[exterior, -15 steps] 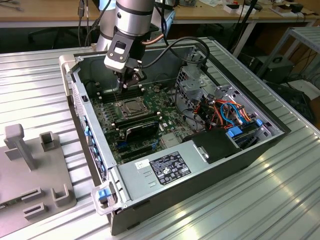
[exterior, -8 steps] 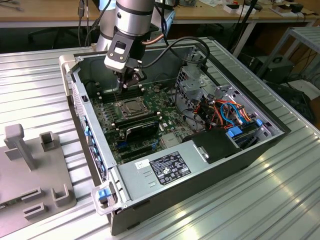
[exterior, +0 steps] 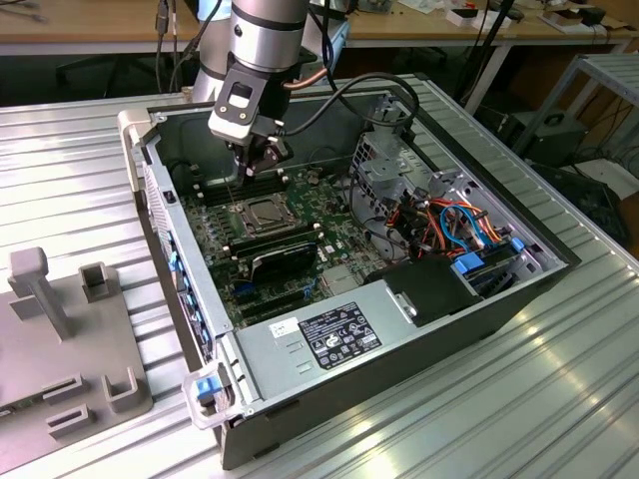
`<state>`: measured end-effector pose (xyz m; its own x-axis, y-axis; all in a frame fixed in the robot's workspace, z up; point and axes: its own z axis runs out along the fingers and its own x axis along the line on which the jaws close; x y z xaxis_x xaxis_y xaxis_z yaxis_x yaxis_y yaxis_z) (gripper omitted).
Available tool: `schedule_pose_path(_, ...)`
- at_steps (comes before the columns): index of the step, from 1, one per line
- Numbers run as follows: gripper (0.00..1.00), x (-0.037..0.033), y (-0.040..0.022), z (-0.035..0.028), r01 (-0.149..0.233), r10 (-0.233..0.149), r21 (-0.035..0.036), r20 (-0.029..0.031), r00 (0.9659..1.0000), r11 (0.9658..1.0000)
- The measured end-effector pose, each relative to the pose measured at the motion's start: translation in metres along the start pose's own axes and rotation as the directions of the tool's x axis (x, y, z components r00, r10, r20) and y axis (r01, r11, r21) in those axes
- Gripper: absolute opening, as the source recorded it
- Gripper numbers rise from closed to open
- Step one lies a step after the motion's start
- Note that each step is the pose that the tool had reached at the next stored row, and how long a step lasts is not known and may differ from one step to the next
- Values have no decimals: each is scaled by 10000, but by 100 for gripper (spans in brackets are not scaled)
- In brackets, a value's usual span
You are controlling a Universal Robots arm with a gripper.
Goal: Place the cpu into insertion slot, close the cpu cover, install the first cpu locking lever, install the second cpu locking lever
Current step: 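Install the first cpu locking lever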
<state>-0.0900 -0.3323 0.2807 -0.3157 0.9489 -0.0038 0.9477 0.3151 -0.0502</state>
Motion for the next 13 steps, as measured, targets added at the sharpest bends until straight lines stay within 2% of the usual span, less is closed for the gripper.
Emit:
schedule_pose_path(8, 11, 0, 0, 0, 104, -104, -3, -3, 9999, 9999)
schedule_pose_path(10, 11, 1, -4, -1, 484, -484, -3, 17, 9988, 9988)
schedule_pose_path(13, 11, 2, -7, 0, 1147, -1147, -3, 50, 9934, 9934)
